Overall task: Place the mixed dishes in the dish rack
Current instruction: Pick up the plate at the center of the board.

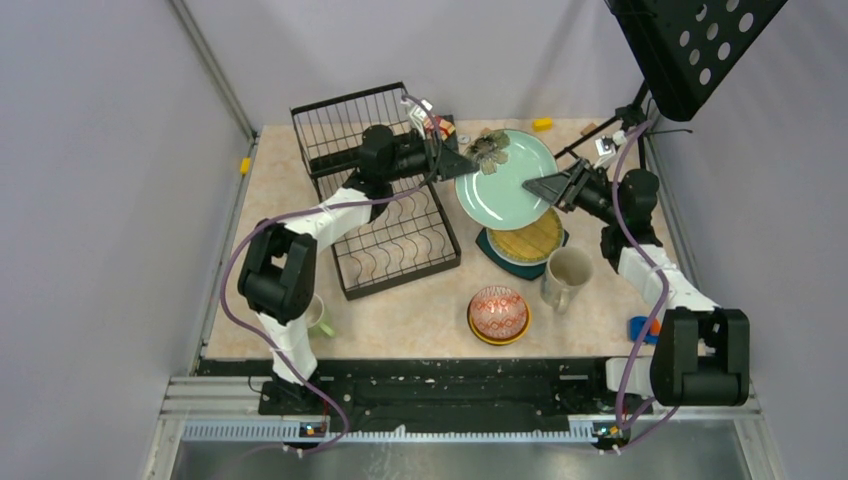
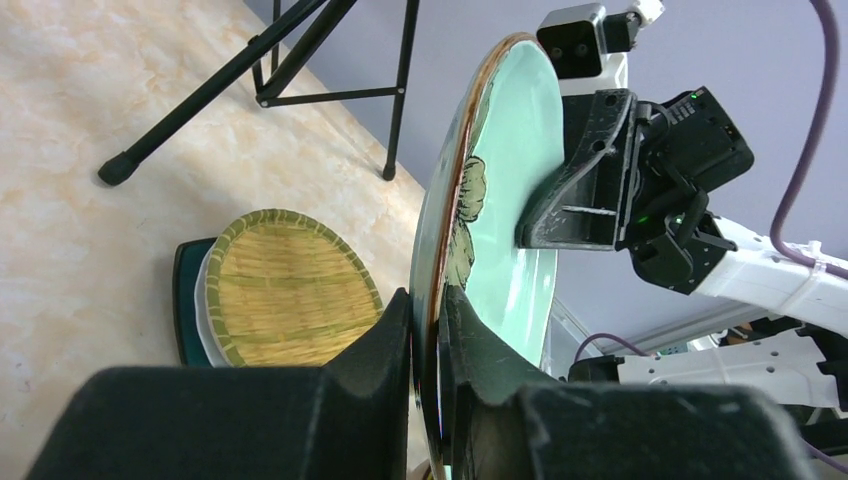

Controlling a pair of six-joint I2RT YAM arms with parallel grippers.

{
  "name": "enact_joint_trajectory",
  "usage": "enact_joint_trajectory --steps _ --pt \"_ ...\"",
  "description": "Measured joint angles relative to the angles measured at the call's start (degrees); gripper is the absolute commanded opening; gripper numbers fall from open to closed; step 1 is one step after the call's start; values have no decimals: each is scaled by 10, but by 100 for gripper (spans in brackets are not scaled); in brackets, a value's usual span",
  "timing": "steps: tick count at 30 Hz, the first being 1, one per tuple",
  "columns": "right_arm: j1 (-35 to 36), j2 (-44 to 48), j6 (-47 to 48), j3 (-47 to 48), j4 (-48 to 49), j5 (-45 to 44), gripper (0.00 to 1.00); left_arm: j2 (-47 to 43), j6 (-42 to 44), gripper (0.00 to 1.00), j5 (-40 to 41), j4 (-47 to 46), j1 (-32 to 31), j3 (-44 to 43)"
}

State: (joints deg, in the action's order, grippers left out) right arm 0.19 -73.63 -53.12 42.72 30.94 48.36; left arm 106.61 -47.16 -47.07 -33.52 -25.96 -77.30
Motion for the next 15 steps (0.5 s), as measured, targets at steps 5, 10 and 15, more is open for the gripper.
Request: enact_joint_trajectory --steps 5,10,15 --pt "1 0 5 0 4 10 8 -5 -6 0 -4 -6 0 1" --pt "13 4 46 9 -39 -7 0 -11 6 13 3 8 2 9" --pt "33 21 93 29 -109 -40 0 -21 24 32 11 28 6 19"
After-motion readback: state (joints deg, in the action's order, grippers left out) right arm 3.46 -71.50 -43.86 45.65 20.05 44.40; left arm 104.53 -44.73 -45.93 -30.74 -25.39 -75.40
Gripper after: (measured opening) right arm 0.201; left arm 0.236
